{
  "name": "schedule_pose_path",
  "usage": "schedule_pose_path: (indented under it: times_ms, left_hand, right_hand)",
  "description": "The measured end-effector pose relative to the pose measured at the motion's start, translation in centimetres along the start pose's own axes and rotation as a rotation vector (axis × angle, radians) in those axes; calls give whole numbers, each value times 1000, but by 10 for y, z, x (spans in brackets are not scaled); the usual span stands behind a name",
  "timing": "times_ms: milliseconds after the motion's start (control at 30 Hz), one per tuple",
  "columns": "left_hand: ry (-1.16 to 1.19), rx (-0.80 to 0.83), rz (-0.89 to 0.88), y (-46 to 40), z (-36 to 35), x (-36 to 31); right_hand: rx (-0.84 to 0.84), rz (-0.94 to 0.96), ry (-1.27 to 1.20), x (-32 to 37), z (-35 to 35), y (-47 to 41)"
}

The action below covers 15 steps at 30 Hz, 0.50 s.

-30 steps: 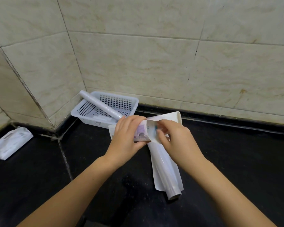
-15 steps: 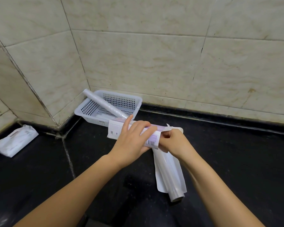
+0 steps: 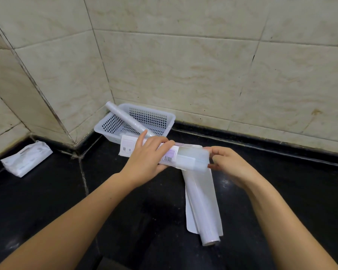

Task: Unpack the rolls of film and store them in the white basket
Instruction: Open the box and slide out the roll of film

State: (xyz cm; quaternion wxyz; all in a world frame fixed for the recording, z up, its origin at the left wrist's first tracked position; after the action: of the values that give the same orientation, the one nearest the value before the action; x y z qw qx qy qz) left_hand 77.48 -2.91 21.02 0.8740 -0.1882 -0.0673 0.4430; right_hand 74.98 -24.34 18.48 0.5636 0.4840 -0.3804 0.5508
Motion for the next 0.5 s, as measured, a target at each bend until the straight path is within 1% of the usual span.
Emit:
schedule_pose_path:
  times_ms: [67,100,167,233,333,433,500]
  left_hand:
    - [-20,-5,-5,-3,2,0]
    - [-31,-7,-8,-4,2,0]
    - [-58,-13,-15,-6,3,-1]
    - [-80,-27,-29,-7,3,-3]
    - [-105,-57,-57,-8,2,-3]
    - [-118,-59,-59,-4,-6,3]
    - [-97,-18,9,2,-15,15]
  right_hand:
    - [37,-36,-167,1,-2,-5]
    - [57,-36,-187,1,-3,-6]
    - [70,-19,-108,3,-6,-8]
    - [79,-12,23,4,-10,-10]
    - [90,61,221,5,-17,-16]
    - [67,64,230,4,-15,-21]
    - [97,34,204,0,-10,-24]
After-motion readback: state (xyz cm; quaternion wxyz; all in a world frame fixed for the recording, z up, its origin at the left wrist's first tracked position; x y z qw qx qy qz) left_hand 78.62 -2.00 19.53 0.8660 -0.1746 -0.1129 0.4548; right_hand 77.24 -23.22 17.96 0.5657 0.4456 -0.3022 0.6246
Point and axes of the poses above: each hand's wrist, its own y-axis away from the middle knuckle, its own z-axis out of the back of the hand, x = y × z, the point moved 4 cm from there along -y, towards the middle knuckle, and after that the axes turned 6 degrees about z, right-handed, at the moved point
